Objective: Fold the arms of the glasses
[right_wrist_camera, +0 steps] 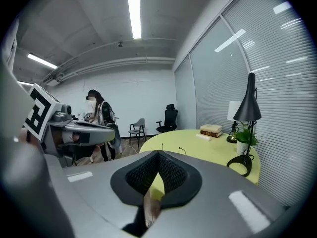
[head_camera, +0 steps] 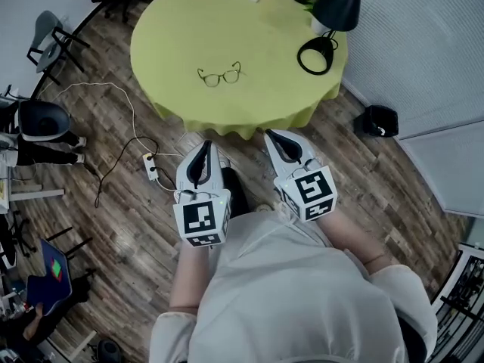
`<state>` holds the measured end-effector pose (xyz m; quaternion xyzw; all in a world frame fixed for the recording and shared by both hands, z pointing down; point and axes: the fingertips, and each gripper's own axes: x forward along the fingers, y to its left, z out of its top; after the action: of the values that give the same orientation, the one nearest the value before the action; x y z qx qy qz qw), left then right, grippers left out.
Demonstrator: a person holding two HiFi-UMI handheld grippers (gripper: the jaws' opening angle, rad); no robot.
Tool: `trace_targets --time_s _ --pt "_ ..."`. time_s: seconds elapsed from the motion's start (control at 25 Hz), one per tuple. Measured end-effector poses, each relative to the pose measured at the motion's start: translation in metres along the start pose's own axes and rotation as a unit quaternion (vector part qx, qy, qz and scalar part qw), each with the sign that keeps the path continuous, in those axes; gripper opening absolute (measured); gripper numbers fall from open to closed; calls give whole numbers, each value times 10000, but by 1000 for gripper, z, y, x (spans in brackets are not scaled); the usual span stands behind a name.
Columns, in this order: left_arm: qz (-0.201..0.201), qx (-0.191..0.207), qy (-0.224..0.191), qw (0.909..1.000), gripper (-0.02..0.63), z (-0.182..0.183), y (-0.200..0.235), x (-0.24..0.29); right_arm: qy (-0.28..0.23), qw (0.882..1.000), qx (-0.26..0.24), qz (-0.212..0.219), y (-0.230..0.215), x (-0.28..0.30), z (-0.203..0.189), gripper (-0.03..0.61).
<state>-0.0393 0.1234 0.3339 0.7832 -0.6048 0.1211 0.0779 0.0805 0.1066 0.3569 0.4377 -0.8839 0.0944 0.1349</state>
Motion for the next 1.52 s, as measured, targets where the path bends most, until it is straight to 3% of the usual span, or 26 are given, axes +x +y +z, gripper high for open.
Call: trace_targets --time_s 0.56,0.92,1.24,1.52 --pt "-836 80 112 9964 6 49 150 184 210 9933 273 -1099 -61 190 70 -2" --pt "-1139 175 356 9927 6 52 175 257 497 9891 425 -1322 -101 250 71 -2" --pt "-761 10 910 9929 6 10 174 286 1481 9840 553 -824 -142 272 8 -2" --pt "-477 -236 1046 9931 6 -16 165 298 2350 9719 125 -99 -158 292 -46 -2"
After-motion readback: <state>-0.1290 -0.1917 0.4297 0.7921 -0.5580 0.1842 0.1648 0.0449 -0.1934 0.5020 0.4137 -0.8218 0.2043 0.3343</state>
